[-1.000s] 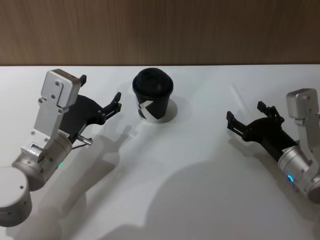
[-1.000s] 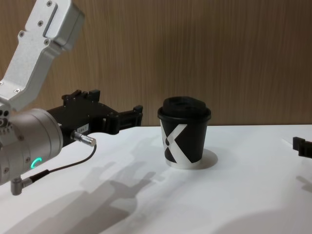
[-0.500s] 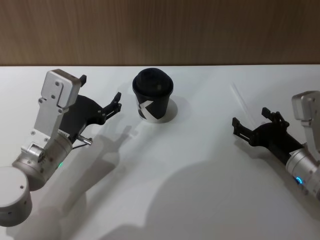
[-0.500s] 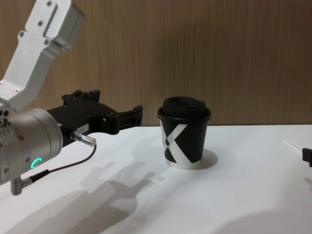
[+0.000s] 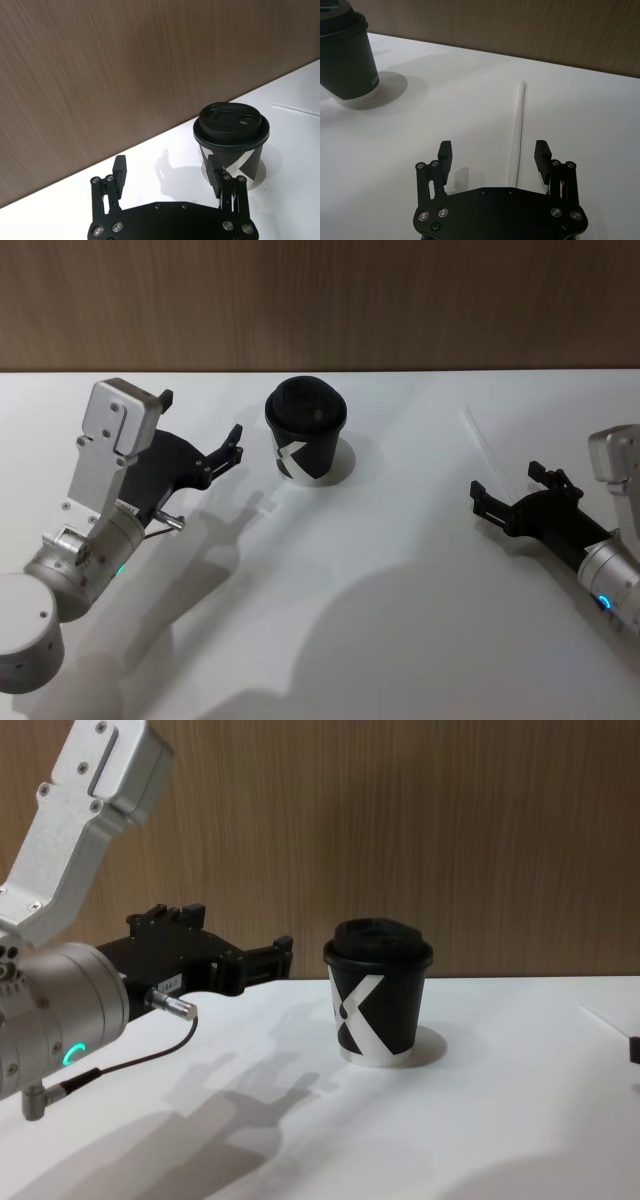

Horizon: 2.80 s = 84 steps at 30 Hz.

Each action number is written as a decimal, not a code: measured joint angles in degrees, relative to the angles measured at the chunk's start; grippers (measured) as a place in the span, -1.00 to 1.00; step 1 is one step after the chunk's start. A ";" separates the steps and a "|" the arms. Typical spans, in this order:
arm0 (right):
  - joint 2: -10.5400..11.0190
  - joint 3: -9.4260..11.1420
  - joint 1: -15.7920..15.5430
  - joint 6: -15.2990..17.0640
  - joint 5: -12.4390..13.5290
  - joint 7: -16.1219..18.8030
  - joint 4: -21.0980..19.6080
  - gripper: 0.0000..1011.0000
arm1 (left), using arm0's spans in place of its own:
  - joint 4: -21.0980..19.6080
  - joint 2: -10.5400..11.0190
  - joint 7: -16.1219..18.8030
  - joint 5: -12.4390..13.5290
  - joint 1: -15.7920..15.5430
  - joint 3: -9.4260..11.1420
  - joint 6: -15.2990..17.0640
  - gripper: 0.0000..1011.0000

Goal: Pick up the straw with one hand, pass it to the other hand, and insert it into the cup.

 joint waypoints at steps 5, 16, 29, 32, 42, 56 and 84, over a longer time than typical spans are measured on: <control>-0.06 0.04 0.21 0.04 -0.23 0.32 0.58 0.98 | 0.00 0.00 0.00 0.00 0.00 0.00 0.00 0.98; -0.12 0.07 0.60 -0.03 -1.57 0.60 2.08 0.98 | 0.00 0.00 0.00 0.00 0.00 0.00 0.00 0.98; -0.27 0.02 1.09 -0.57 -2.88 1.07 3.54 0.98 | 0.00 0.00 0.00 0.00 0.00 0.00 0.00 0.98; -0.35 0.03 1.20 -0.70 -3.12 1.26 3.78 0.98 | 0.00 0.00 0.00 0.00 0.00 0.00 0.00 0.98; -0.49 0.11 1.41 -0.98 -3.52 1.53 4.27 0.98 | 0.00 0.00 0.00 0.00 0.00 0.00 0.00 0.98; -0.57 0.18 1.51 -1.08 -3.74 1.70 4.56 0.37 | 0.00 0.00 0.00 0.00 0.00 0.00 0.00 0.98; -0.63 0.20 1.56 -1.32 -4.02 1.74 4.74 -0.99 | 0.00 0.00 0.00 0.00 0.00 0.00 0.00 0.98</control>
